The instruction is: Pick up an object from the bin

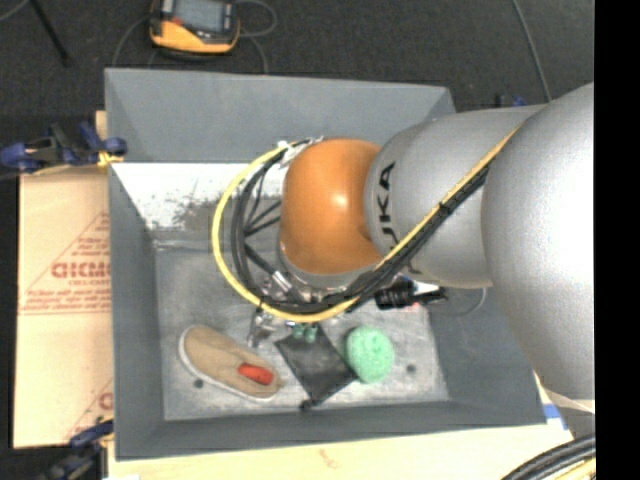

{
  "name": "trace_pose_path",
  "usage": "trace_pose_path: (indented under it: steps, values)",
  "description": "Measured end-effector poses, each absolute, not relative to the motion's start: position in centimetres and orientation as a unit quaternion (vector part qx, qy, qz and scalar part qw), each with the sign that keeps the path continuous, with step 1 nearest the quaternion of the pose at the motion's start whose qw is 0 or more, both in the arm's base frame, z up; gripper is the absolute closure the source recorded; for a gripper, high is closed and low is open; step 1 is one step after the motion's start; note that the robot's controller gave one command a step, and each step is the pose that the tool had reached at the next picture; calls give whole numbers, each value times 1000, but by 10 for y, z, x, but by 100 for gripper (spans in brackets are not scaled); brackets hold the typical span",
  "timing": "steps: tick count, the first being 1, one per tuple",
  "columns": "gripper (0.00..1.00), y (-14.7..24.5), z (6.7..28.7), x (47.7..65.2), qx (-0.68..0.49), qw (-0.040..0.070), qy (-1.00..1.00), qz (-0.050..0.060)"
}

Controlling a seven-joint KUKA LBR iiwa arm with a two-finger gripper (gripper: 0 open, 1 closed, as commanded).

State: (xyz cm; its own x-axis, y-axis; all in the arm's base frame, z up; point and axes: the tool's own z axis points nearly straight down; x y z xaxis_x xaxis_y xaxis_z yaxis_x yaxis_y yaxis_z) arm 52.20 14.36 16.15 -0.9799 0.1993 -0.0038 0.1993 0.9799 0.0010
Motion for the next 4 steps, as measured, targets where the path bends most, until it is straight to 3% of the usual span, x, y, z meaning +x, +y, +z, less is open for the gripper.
trace_pose_path:
  steps: [1, 2, 3, 4]
  values:
    - [100, 138, 201, 495, 74, -3, 997, -2]
    - [100, 139, 272, 507, 55, 0, 999, 0]
    - [100, 130, 129, 516, -25, -2, 1000, -1]
    - [0, 131, 132, 518, -24, 1, 1000, 1]
